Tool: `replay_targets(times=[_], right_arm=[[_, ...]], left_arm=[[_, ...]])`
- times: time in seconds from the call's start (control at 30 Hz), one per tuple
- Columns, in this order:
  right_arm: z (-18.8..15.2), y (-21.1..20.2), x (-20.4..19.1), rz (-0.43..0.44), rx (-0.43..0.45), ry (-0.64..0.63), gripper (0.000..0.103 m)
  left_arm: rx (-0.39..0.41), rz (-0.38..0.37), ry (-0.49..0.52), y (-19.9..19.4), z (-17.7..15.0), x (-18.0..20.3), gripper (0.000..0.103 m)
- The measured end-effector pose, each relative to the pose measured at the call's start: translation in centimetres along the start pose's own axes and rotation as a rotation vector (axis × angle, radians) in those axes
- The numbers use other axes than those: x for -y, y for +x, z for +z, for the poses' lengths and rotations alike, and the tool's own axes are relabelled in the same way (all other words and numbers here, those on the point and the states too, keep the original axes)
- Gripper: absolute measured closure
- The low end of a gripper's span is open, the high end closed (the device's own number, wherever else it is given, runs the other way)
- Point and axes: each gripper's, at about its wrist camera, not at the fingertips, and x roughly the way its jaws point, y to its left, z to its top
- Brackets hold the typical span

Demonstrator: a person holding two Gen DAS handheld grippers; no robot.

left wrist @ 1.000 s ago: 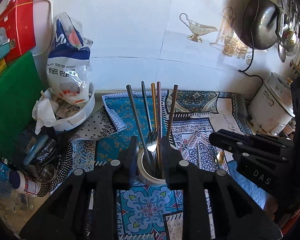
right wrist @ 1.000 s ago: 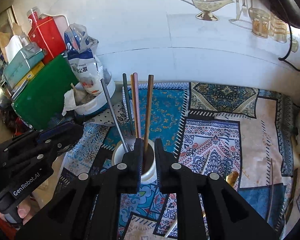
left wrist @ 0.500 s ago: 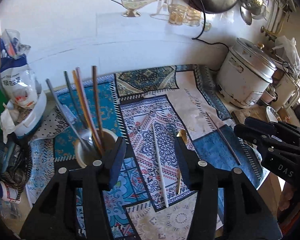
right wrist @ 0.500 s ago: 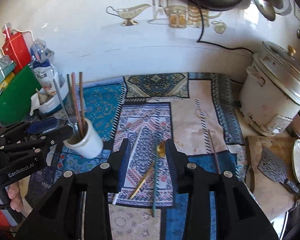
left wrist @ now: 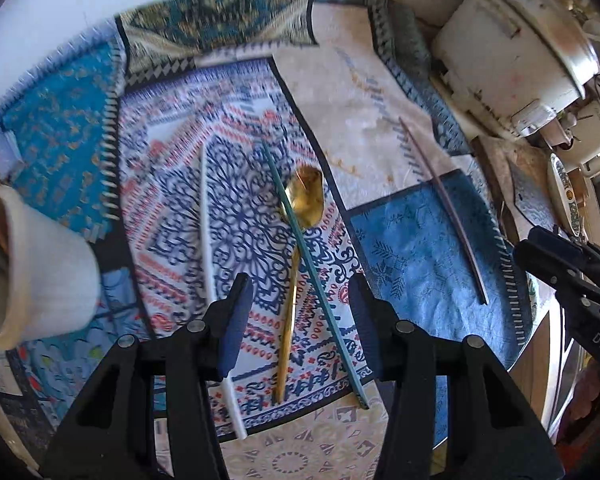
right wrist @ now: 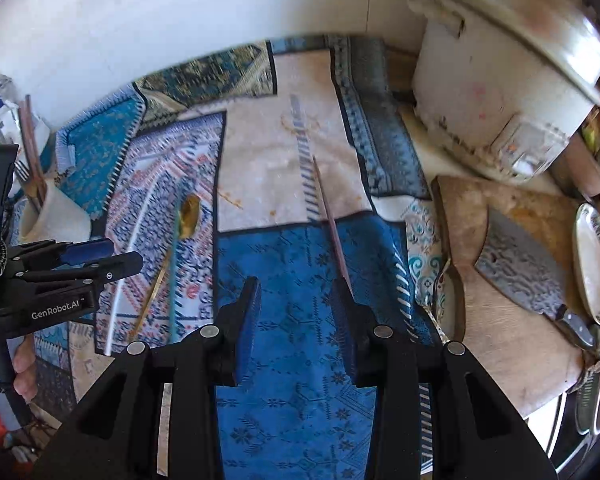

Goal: Organize utensils
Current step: 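Grasp a teal stick with the left tool while the right tool grasps a brown chopstick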

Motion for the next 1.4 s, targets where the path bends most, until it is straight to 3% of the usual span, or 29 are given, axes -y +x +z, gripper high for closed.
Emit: replay_targets(times=[0.23, 0.4, 0.6, 0.77, 0.97, 1.4], right_arm=[[1.5, 5.0, 1.8, 0.033, -0.116, 0.005, 0.070], [2.6, 7.2, 2.4, 0.062, -0.152, -0.012, 0.071], [3.4, 8.5, 2.6, 0.065, -0.178, -0.044, 0.082], [3.6, 8.5, 2.1, 0.044, -0.159, -0.075, 0.091], [3.2, 8.2, 2.2, 0.062, -0.154, -0.059, 0.097], [4.2, 4.2, -0.3, 0.130, -0.042, -0.061, 0.098]], left_arm=[[-0.111, -0.033, -0.005, 3.7, 0.1, 1.0, 0.070], [-0.085, 0.023, -0.005, 4.1, 1.0, 1.5, 0.073], [-0.087, 0.067, -0.012, 4.8, 2.3, 1.8, 0.083], [-0.073, 0.117, 0.011, 5.3, 3.5, 2.8, 0.097], [-0.057, 0.079, -0.013, 4.5, 4.5, 2.1, 0.100], [0.075, 0.045, 0.012, -1.8, 2.1, 0.2, 0.100]])
